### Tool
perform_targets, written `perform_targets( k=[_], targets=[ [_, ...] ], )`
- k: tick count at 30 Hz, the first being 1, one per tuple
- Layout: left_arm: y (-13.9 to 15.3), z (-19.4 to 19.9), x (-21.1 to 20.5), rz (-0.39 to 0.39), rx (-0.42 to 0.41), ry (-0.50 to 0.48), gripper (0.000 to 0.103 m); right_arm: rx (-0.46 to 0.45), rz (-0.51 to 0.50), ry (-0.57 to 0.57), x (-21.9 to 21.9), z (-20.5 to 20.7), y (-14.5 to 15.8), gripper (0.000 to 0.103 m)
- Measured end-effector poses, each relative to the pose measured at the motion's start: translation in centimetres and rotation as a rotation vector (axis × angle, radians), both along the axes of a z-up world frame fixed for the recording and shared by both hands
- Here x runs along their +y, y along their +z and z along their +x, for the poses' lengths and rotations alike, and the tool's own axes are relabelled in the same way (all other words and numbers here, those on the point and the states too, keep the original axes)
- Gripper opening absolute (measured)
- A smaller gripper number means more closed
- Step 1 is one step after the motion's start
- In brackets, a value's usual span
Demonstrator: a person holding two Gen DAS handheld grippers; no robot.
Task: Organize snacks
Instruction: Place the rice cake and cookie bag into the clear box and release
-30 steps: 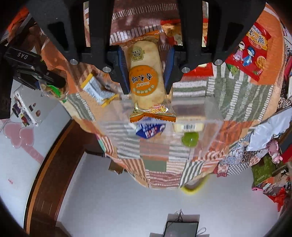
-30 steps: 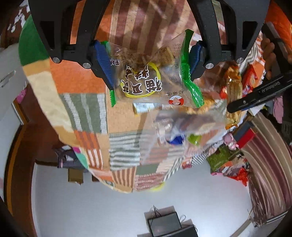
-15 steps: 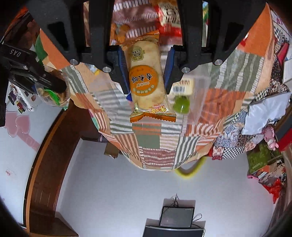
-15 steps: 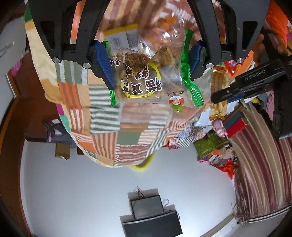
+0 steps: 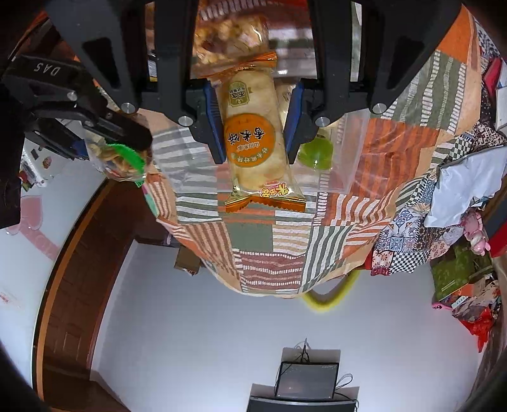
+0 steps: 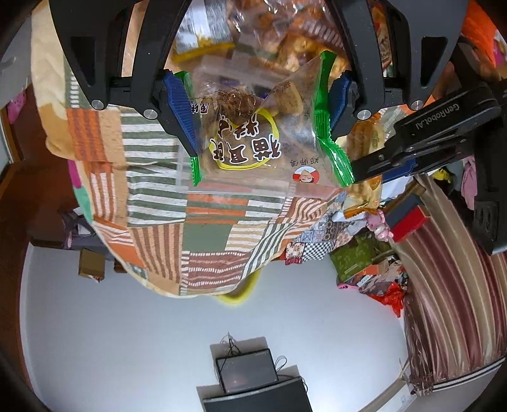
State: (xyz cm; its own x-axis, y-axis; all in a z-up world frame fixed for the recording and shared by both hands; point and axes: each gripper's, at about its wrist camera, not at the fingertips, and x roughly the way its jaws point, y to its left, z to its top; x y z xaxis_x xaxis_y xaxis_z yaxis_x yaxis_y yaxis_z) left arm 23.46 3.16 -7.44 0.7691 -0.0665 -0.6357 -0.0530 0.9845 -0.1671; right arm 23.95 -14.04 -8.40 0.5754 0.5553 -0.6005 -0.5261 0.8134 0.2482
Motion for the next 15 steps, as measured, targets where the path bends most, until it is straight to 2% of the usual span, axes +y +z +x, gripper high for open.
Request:
perform_targets(
  k=[6,15],
  targets=[
    [-1.7,2.0,0.3,0.018,0.021,0.015,0.036,0.051,-0.018,0.018,1.4,1.8,-1.9,0.068],
    [-4.9,3.7,0.7,0.021,0.114,0.012,0.036,0.099,-0.071,0.031,2.5,2.6,-4.2,0.069]
  ],
)
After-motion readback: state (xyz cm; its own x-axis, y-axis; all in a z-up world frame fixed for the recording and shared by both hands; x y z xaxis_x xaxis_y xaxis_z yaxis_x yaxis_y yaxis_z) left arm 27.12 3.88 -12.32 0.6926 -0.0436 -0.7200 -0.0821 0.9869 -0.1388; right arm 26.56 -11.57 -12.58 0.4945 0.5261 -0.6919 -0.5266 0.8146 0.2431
